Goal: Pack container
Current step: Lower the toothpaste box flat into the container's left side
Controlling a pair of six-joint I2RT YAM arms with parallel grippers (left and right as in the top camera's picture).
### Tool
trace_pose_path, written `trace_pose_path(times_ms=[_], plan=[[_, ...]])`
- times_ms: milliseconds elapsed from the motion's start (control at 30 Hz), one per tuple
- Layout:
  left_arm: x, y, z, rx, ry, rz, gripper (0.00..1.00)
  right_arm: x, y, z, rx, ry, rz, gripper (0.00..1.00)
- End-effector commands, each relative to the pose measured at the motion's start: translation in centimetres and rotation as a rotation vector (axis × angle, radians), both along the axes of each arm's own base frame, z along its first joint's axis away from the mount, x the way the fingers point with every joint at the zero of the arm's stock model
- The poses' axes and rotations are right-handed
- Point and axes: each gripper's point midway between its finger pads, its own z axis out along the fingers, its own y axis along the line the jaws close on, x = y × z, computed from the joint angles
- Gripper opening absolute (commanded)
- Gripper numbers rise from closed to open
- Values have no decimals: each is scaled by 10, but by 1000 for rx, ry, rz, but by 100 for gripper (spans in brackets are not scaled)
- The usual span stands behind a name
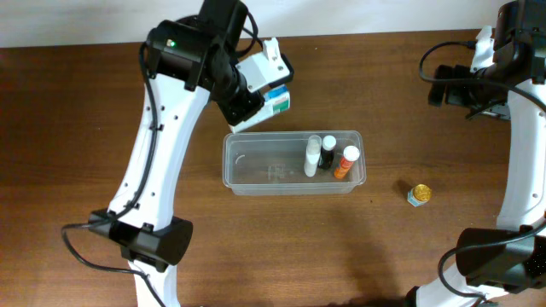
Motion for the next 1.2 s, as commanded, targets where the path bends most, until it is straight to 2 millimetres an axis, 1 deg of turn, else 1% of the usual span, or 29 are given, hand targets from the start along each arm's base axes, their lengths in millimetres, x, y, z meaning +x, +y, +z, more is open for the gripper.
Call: trace_pose_path(times_ms=[0, 133, 267, 367, 433, 600, 700, 767, 800, 833, 867, 900, 967, 1000, 1167], plan=[[-16, 0, -36, 21, 154, 7, 15, -1, -3, 8, -12, -23, -12, 98], [-26, 5, -79, 78, 253, -45, 13, -1, -3, 8, -12, -23, -12, 98], [-34, 8, -110, 108, 313, -76, 11, -1, -3, 8, -12, -23, -12, 98], [-42, 7, -125, 102, 346, -130, 10, -1, -3, 8, -12, -23, -12, 98], [-43, 5, -131, 89, 350, -147, 10, -1, -3, 8, -12, -23, -12, 98], [-34, 0, -146, 73, 320, -150, 11, -1, -3, 8, -12, -23, -12, 98], [-29, -2, -149, 67, 297, -151, 12, -1, -3, 8, -12, -23, -12, 98], [-27, -3, -150, 64, 288, -151, 26, -1, -3, 8, -12, -23, -12, 98], [-26, -3, -150, 63, 286, -151, 40, -1, -3, 8, -12, -23, -12, 98], [-26, -3, -150, 63, 287, -151, 61, -1, -3, 8, -12, -23, -12, 98], [-27, -3, -150, 63, 288, -150, 74, -1, -3, 8, -12, -23, -12, 98], [-27, -3, -150, 63, 288, -150, 82, -1, -3, 8, -12, -23, -12, 98], [-27, -3, -150, 63, 288, -150, 92, -1, -3, 8, -12, -23, -12, 98], [-26, -3, -149, 62, 287, -147, 93, -1, -3, 8, -12, -23, -12, 98], [-22, -5, -143, 52, 278, -113, 93, -1, -3, 8, -12, -23, -12, 98]])
